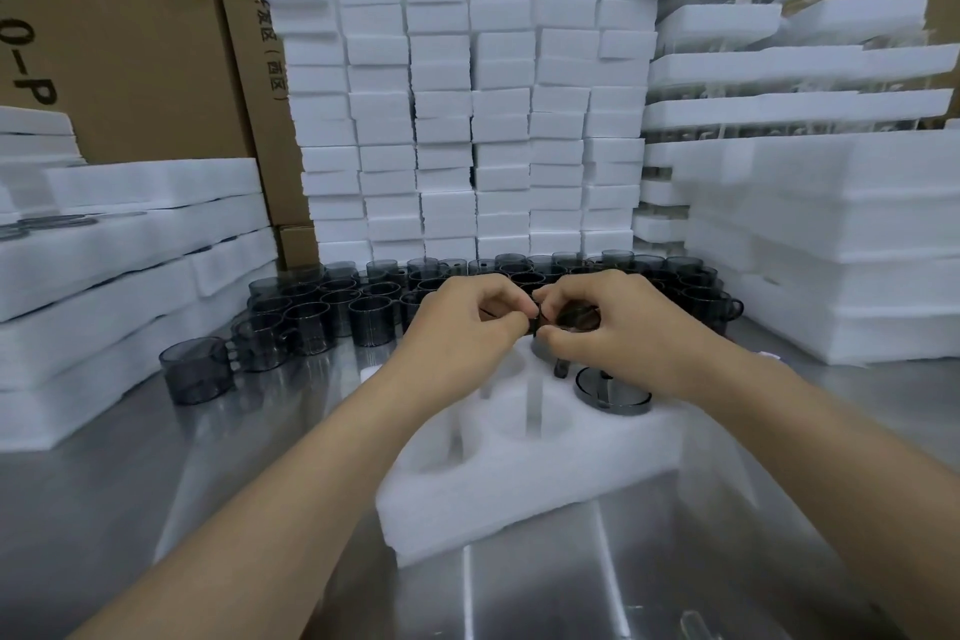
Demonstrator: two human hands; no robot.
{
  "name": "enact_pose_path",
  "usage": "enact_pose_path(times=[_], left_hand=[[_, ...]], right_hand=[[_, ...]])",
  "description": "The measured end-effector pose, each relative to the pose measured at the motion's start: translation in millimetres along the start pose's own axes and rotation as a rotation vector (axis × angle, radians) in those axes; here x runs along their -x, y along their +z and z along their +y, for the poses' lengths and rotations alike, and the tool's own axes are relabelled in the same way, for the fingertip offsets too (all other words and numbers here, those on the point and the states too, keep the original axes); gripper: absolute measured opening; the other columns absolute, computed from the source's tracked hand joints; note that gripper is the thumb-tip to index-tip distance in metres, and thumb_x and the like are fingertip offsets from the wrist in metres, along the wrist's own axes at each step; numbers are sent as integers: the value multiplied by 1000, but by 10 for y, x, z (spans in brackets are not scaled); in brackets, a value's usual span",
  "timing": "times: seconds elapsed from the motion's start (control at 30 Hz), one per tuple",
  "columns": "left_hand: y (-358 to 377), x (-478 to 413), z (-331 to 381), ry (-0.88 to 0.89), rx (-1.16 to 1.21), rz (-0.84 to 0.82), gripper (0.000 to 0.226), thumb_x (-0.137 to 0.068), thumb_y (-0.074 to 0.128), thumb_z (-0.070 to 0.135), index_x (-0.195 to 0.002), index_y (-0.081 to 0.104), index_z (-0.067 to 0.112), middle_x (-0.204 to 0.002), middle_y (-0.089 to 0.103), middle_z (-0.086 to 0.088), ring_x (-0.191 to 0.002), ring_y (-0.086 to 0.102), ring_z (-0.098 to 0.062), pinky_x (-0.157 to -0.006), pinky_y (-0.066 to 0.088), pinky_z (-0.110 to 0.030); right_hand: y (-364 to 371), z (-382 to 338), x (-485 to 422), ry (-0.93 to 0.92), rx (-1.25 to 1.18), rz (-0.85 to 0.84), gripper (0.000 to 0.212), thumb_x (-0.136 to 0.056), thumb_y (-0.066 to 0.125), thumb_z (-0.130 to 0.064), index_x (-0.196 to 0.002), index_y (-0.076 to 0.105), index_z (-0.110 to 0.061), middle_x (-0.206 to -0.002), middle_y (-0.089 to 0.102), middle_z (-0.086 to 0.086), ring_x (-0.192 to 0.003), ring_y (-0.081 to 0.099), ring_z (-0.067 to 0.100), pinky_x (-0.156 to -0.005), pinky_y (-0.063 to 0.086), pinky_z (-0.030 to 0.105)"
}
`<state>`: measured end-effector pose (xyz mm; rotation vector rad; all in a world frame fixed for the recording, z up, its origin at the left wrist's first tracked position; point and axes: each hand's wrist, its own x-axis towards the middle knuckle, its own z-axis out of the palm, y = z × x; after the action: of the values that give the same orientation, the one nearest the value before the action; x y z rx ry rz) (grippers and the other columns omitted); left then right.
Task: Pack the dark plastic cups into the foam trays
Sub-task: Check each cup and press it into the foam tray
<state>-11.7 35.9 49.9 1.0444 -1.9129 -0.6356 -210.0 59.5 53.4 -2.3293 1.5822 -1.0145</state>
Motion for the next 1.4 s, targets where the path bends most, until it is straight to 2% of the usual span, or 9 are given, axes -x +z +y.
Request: enact_pose_path(times=[0.13,0.23,0.33,0.43,0.57,0.7,0.9,1.17,1.4], left_hand=[[-5,10,1,0,12,11,22,-96,70,10,-89,80,29,-86,79,8,-90,73,-11,-89,58,-31],[-34,14,-2,-8,64,70,22,-97,69,12,-88,80,30,-89,80,5,-96,75,-18,-94,59,-38],[-76,-16,-34,-43,131,171,27,-98,66,11,-85,79,31,-85,80,8,-87,75,-10,-79,54,-24],[-160,-76,-81,-62,175,249,31,-98,63,7,-83,79,29,-82,80,10,-74,73,-1,-62,48,-11],[-404,-153,-258,-74,201,436,34,-100,58,5,-85,79,28,-83,80,10,-75,72,0,-73,53,-19],[-629,-106,-692,-68,-212,542,42,-100,53,0,-109,73,36,-113,75,13,-99,64,-4,-84,52,-32],[-607,-37,-1177,-242,-605,98,54,-109,61,30,-161,46,30,-174,30,3,-160,14,-27,-121,33,-56],[-589,-53,-1159,-184,-587,49,102,-95,79,28,-170,12,41,-179,3,13,-165,1,-16,-126,26,-65],[-572,-9,-1144,-207,-568,94,92,-99,68,20,-168,13,47,-174,19,7,-162,11,-25,-123,28,-61]], right_hand=[[44,34,11,12,86,-88,5,-92,72,-40,-95,70,-36,-100,75,-22,-87,65,-8,-80,49,23],[9,24,24,-3,15,62,37,-95,62,-62,-127,62,-44,-133,67,-24,-123,57,-7,-98,43,18],[-21,-85,30,-8,-58,176,55,-101,48,-68,-153,47,-47,-156,50,-25,-143,41,-5,-110,33,20],[58,-143,54,72,81,-241,73,-103,38,-70,-167,25,-37,-173,21,-22,-158,15,-3,-123,13,20],[90,-132,81,165,102,-406,82,-97,30,-80,-168,23,-38,-172,15,-27,-158,3,-6,-123,2,22],[73,-123,94,169,84,-366,82,-96,34,-81,-167,28,-39,-172,20,-25,-159,13,-2,-121,8,21],[91,-111,90,173,97,-345,83,-95,37,-83,-165,32,-39,-169,31,-22,-158,26,5,-121,19,26],[111,-91,81,178,96,-333,83,-95,39,-84,-165,32,-39,-169,33,-21,-157,31,8,-126,26,32],[108,-93,86,177,85,-330,82,-94,40,-84,-163,34,-42,-169,33,-22,-156,32,8,-127,26,36]])
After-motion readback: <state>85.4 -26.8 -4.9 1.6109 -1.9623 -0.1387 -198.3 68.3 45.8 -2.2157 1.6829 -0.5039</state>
